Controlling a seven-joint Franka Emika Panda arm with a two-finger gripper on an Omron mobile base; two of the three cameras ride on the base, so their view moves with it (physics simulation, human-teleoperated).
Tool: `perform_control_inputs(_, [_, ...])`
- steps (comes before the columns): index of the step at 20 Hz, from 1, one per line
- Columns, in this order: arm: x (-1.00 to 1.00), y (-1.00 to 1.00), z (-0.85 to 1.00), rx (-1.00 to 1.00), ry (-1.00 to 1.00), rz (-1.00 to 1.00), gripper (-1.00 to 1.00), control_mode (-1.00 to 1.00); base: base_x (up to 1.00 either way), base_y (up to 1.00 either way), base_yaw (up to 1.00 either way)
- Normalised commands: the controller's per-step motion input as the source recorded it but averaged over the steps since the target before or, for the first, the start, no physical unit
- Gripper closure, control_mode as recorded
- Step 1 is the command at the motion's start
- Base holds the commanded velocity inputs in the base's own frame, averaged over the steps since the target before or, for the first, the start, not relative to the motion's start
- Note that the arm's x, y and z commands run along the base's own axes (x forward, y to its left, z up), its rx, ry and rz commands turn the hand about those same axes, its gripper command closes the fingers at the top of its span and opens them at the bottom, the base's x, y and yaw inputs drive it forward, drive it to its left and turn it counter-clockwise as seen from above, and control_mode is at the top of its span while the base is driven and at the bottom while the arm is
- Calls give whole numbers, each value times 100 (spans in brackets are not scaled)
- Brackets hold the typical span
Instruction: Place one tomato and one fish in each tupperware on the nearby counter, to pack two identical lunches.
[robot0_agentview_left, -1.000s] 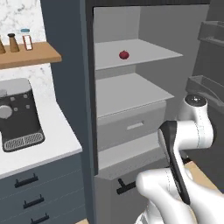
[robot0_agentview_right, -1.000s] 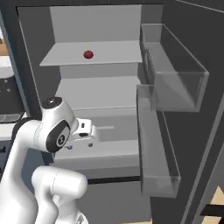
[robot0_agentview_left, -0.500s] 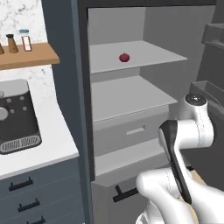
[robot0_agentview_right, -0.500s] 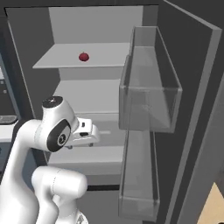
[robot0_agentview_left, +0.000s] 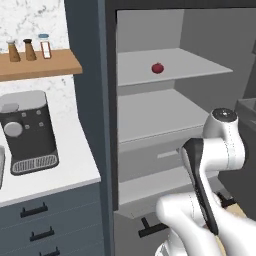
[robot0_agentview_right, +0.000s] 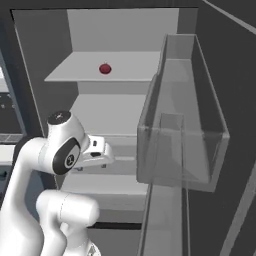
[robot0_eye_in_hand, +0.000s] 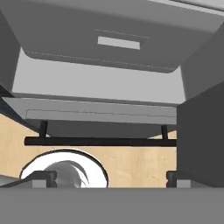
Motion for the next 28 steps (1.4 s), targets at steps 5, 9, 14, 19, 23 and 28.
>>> perform_control_inputs(5, [0,0,0,0,0,0,-100,100,74,0,22])
perform_control_inputs(9, [0,0,0,0,0,0,-100,100,0,0,2])
perform_control_inputs(14, [-1,0,1,0,-4,0,-100,-100,0,0,0])
perform_control_inputs(19, [-10,5,44,-11,-50,1,-100,-100,0,0,0])
perform_control_inputs(23, [-1,15,57,-12,-57,4,-100,-100,0,0,0])
perform_control_inputs(28, [9,4,89,1,-35,3,-100,-100,0,0,0])
